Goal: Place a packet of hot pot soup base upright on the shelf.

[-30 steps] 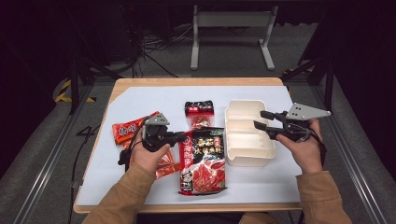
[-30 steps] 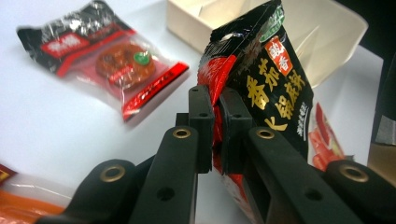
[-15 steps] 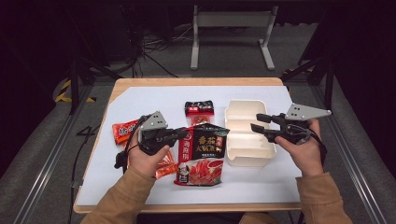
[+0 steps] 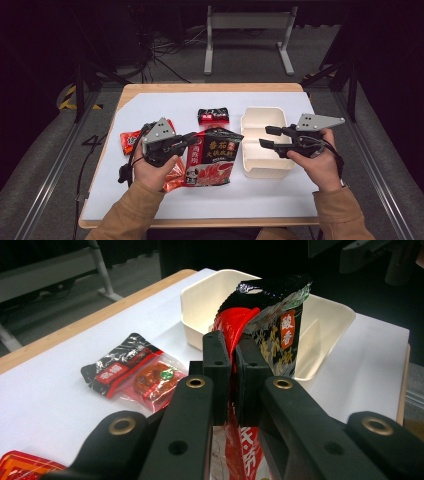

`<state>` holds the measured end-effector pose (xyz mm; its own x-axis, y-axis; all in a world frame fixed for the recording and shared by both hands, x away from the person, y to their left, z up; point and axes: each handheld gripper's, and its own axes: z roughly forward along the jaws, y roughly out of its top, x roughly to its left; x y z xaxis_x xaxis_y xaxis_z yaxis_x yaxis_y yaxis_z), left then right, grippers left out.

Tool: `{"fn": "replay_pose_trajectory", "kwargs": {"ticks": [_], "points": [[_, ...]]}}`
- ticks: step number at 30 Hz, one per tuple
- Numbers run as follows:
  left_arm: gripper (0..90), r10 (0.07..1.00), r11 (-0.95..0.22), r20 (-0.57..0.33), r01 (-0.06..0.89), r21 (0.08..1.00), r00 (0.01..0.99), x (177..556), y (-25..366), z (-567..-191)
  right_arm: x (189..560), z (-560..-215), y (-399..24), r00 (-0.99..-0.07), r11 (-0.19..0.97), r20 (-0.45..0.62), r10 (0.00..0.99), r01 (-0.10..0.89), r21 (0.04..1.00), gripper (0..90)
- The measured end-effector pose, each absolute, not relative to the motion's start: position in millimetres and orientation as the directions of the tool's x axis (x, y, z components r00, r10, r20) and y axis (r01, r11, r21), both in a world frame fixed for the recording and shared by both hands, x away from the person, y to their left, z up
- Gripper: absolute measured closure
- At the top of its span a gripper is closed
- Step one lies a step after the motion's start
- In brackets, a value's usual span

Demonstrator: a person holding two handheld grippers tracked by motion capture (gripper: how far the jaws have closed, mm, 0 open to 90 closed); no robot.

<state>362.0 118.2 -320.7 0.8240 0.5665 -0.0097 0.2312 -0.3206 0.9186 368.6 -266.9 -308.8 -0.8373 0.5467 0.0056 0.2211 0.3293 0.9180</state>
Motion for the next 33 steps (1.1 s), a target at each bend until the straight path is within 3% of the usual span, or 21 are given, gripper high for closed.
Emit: {"fn": "replay_pose_trajectory", "kwargs": {"ticks": [21,33], "points": [[86.4,0.57,-0.243,-0.041,0.216,0.946,0.821,357,120,-315,379,-319,-204,-0.889,0.339,0.054,0.455,0.228,0.913,39.4],[86.4,0.558,-0.228,-0.045,0.205,0.952,0.829,354,120,-314,391,-319,-180,-0.911,0.401,0.063,0.408,0.242,0.883,49.8]]}}
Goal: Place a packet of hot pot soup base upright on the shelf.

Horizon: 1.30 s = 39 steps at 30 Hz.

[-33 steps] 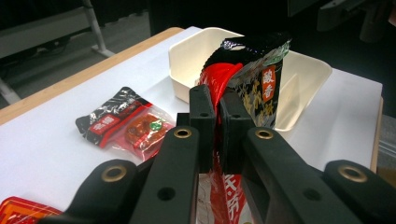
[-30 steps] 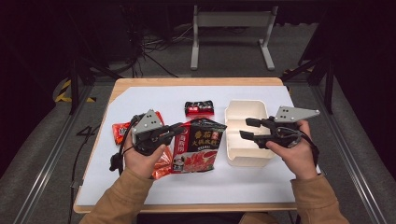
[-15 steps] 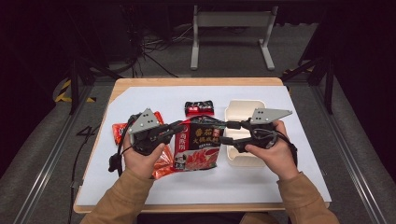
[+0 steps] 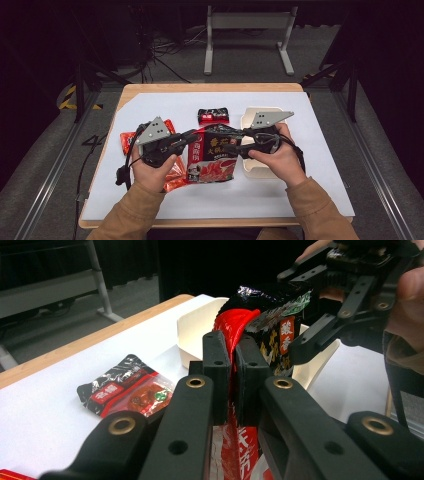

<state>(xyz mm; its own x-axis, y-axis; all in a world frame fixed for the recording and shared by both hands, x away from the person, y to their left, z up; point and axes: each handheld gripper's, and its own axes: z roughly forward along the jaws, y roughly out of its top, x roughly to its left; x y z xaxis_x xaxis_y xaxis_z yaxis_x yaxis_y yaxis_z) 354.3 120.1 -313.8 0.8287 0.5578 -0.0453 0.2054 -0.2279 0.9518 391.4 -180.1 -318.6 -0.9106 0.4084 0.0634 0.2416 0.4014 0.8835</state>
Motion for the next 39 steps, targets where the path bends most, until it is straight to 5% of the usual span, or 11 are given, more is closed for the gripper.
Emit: {"fn": "replay_pose_trajectory", "kwargs": {"ticks": [11,21,31,36,39], "points": [[86.3,0.533,-0.216,-0.029,0.169,0.962,0.846,352,120,-314,397,-321,-169,-0.933,0.431,0.1,0.345,0.253,0.866,56.1],[85.8,0.523,-0.204,-0.035,0.165,0.965,0.852,353,125,-314,396,-315,-169,-0.947,0.451,0.094,0.309,0.232,0.862,77.7],[81.6,0.504,-0.179,-0.06,0.173,0.969,0.861,354,131,-313,396,-301,-169,-0.942,0.446,0.095,0.322,0.24,0.862,81.8],[72.0,0.488,-0.161,-0.09,0.191,0.968,0.868,357,136,-314,398,-298,-170,-0.94,0.436,0.111,0.322,0.252,0.864,82.8],[57.5,0.484,-0.155,-0.11,0.209,0.966,0.868,358,137,-315,400,-295,-171,-0.94,0.431,0.113,0.323,0.253,0.866,83.0]]}}
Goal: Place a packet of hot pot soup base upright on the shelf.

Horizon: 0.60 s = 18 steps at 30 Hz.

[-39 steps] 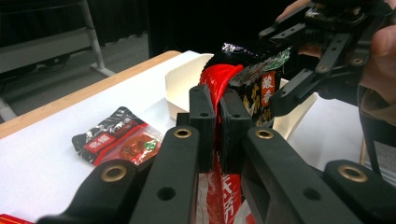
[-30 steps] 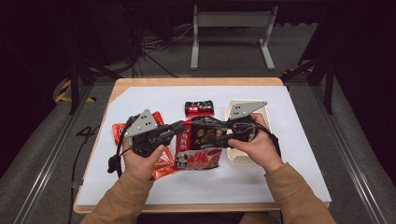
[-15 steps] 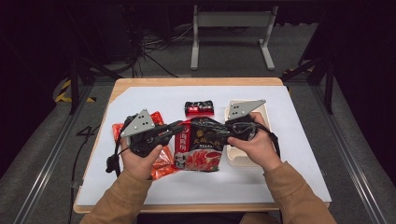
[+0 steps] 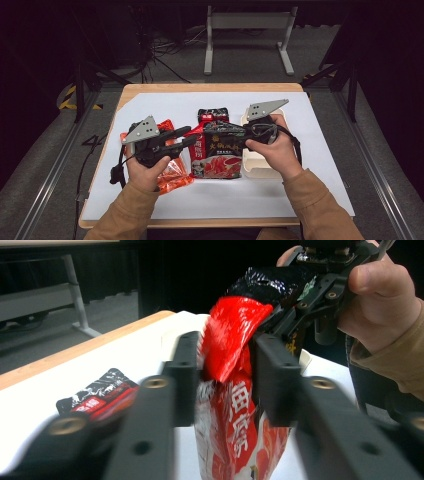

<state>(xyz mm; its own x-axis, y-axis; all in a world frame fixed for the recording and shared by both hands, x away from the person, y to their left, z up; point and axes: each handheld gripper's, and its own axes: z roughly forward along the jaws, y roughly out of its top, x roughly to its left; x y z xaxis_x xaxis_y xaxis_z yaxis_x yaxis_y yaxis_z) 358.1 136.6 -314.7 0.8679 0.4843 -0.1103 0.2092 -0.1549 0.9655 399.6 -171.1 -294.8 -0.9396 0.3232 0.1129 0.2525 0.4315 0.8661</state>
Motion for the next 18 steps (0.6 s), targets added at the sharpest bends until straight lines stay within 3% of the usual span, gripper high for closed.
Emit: {"fn": "replay_pose_trajectory", "kwargs": {"ticks": [5,18], "points": [[45.4,0.503,-0.186,-0.09,0.21,0.96,0.86,359,138,-316,401,-288,-172,-0.937,0.431,0.096,0.336,0.243,0.869,83.1],[39.8,0.533,-0.214,-0.101,0.25,0.944,0.84,366,153,-323,410,-263,-186,-0.924,0.405,0.058,0.379,0.222,0.887,82.8]]}}
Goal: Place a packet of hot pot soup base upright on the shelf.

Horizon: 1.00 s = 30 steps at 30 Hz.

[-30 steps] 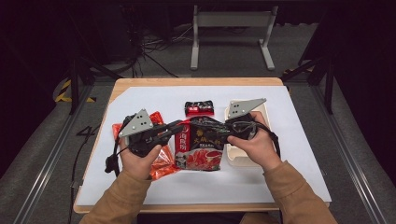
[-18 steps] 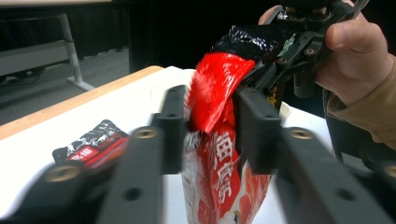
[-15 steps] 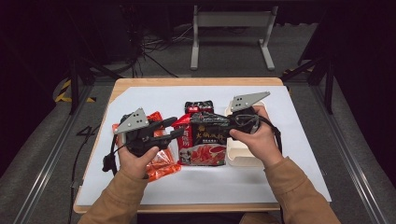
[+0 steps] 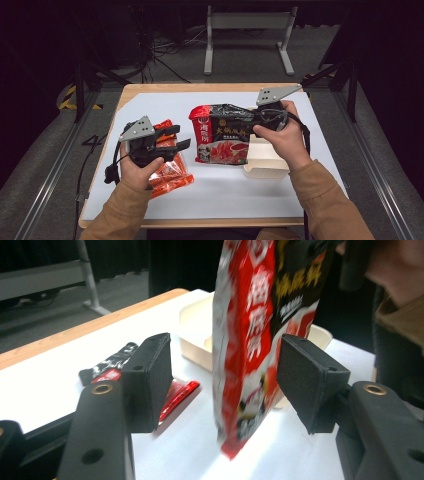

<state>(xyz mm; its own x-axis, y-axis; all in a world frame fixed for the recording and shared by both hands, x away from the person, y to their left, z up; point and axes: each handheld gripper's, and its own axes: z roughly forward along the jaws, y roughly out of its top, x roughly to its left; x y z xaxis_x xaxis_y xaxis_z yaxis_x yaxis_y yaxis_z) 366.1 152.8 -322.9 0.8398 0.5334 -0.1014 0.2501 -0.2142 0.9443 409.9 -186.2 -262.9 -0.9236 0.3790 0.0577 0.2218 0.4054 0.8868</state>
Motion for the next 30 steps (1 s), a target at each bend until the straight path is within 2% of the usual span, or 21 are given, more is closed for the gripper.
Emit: {"fn": "replay_pose_trajectory", "kwargs": {"ticks": [20,30], "points": [[38.0,0.573,-0.206,-0.131,0.297,0.932,0.809,379,167,-333,439,-237,-224,-0.872,0.369,-0.009,0.489,0.198,0.908,82.6],[32.9,0.592,-0.222,-0.125,0.311,0.924,0.796,383,169,-337,455,-233,-243,-0.846,0.361,-0.036,0.532,0.189,0.913,82.5]]}}
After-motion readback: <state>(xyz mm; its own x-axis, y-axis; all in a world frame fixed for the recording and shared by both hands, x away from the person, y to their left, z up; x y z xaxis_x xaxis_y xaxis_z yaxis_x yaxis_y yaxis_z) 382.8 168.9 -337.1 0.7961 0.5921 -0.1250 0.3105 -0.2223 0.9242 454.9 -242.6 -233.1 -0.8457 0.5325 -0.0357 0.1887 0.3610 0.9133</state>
